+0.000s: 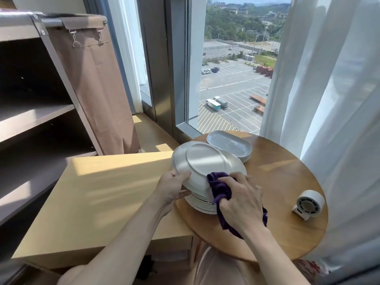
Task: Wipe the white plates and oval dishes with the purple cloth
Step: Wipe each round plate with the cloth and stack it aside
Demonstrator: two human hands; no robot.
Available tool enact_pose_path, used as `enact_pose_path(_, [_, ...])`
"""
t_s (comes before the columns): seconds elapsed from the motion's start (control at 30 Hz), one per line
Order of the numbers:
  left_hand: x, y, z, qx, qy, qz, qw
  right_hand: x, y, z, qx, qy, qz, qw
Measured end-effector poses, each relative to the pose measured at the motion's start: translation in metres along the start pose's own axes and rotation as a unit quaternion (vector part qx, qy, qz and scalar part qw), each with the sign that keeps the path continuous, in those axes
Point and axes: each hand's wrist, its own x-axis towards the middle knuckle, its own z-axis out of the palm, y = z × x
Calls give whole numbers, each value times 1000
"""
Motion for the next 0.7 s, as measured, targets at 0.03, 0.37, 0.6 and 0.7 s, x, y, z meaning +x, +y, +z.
enact_pose_path(0.03, [1, 1, 0, 5, 0, -1, 1000, 3, 5, -2, 4, -2, 17, 1000])
enact_pose_path(0.37, [1, -5, -5, 15, -8, 21, 1000, 54, 24, -16, -25, -49, 99, 994])
enact_pose_path(0.6, [-1, -5, -9, 7, -34, 3, 999, 102, 31, -24, -23, -101, 125, 987])
enact_pose_path(0.7, [0, -6, -10, 0, -28, 3, 1000, 126, 28, -25, -38, -124, 109, 986])
